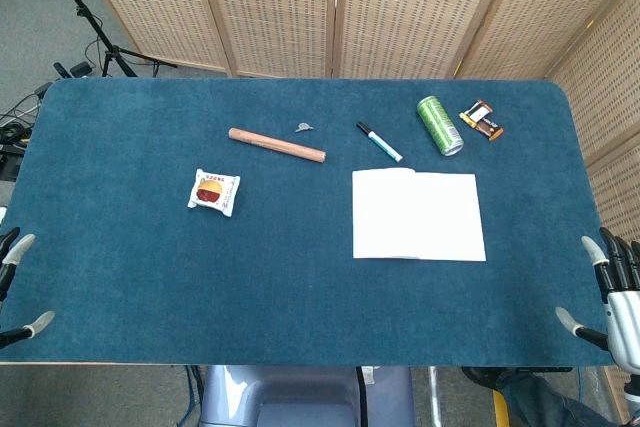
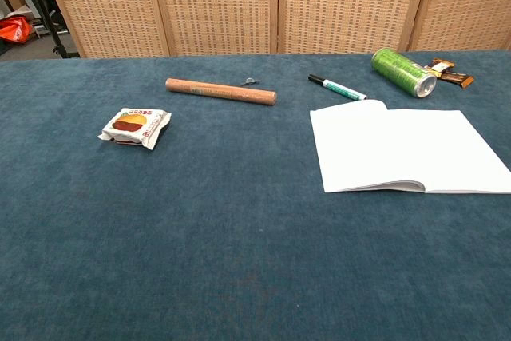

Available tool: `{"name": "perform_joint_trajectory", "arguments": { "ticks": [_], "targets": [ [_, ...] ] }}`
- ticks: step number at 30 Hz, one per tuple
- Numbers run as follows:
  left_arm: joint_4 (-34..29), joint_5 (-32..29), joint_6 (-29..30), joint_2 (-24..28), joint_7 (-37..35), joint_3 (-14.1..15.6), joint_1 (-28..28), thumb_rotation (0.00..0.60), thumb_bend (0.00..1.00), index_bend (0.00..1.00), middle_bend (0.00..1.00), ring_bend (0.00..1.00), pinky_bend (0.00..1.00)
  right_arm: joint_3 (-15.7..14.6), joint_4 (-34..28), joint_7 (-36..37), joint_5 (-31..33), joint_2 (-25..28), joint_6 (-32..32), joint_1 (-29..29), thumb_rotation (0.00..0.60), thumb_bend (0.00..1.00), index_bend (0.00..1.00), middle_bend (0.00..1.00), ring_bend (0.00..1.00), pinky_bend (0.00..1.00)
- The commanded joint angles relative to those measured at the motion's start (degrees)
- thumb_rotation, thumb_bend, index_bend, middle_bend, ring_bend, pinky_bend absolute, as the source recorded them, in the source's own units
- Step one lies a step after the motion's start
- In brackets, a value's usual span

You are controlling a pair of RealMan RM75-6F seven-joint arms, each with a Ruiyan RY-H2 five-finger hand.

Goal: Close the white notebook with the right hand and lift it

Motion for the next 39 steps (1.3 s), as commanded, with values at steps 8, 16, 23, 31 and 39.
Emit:
{"name": "perform_joint_trajectory", "arguments": {
  "ticks": [8, 16, 23, 31, 39],
  "targets": [
    [0.0, 0.2, 0.0, 0.1, -0.2, 0.1, 0.1, 0.6, 0.0, 0.0, 0.0, 0.0, 0.0, -0.3, 0.2, 0.9, -0.4, 0.3, -0.4, 0.1, 0.6, 0.0, 0.0, 0.0, 0.0, 0.0],
    [-0.2, -0.8, -0.8, 0.0, 0.3, -0.2, -0.3, 0.6, 0.0, 0.0, 0.0, 0.0, 0.0, -0.3, 0.4, -1.3, -2.0, 0.0, -6.2, 4.0, 0.6, 0.0, 0.0, 0.0, 0.0, 0.0],
    [-0.9, -1.2, -0.9, -0.3, 1.5, -0.5, -0.3, 0.6, 0.0, 0.0, 0.0, 0.0, 0.0, 1.6, -3.3, -14.6, -0.2, -2.0, -17.4, 11.4, 0.6, 0.0, 0.0, 0.0, 0.0, 0.0],
    [-1.3, -2.8, -2.1, -0.1, 1.6, -1.1, -0.8, 0.6, 0.0, 0.0, 0.0, 0.0, 0.0, 5.3, -3.5, -30.1, 7.0, -10.6, -31.1, 21.7, 0.6, 0.0, 0.0, 0.0, 0.0, 0.0],
    [-1.3, -3.7, -2.7, 0.7, -0.5, -1.3, -0.9, 0.6, 0.0, 0.0, 0.0, 0.0, 0.0, 7.0, 0.7, -43.5, 16.3, -22.6, -35.9, 28.4, 0.6, 0.0, 0.0, 0.0, 0.0, 0.0]
  ]
}}
